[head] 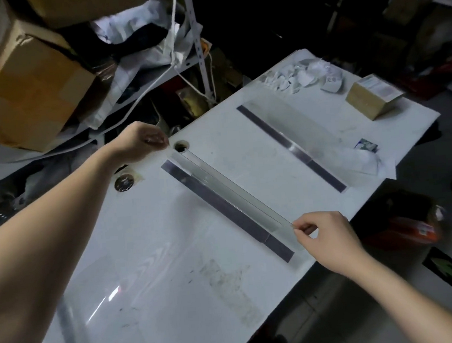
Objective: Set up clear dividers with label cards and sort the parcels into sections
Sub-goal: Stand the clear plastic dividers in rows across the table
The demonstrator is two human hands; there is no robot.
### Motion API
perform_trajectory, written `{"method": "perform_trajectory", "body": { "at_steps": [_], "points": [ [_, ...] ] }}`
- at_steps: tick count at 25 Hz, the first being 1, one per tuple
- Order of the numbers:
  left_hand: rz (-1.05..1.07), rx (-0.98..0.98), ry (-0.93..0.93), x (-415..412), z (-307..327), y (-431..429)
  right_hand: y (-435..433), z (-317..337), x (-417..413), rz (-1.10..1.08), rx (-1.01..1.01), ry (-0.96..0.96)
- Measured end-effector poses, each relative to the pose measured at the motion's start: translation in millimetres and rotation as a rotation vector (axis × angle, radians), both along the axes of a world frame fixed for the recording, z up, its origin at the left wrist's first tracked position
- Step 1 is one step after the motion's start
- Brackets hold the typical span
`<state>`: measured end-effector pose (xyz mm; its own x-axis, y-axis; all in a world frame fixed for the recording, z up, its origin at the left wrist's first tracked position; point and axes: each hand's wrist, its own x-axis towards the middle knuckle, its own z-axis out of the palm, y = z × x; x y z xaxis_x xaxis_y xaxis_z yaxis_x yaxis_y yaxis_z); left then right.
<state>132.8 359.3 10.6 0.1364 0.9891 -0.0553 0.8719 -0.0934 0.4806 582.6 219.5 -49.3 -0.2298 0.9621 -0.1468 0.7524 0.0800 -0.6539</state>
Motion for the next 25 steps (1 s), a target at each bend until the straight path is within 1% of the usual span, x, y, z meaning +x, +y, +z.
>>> {"method": "perform_trajectory", "body": {
  "at_steps": [9,14,20,25],
  "points": [
    [-0.147,0.006,-0.036,61.4,-28.6,149.4,91.2,-13.3,44.7,-0.206,0.009,-0.025],
    [-0.164,-0.016,-0.043,86.5,-39.1,204.7,127.1,-27.6,56.4,-0.234,0.023,-0.02],
    [-0.138,-0.075,-0.058,90.0,-58.8,236.6,146.0,-35.9,63.8,-0.232,-0.011,-0.005],
    [-0.154,-0.136,-0.095,68.2,-67.4,232.8,136.9,-34.8,50.3,-0.189,-0.028,0.01]
  ]
}}
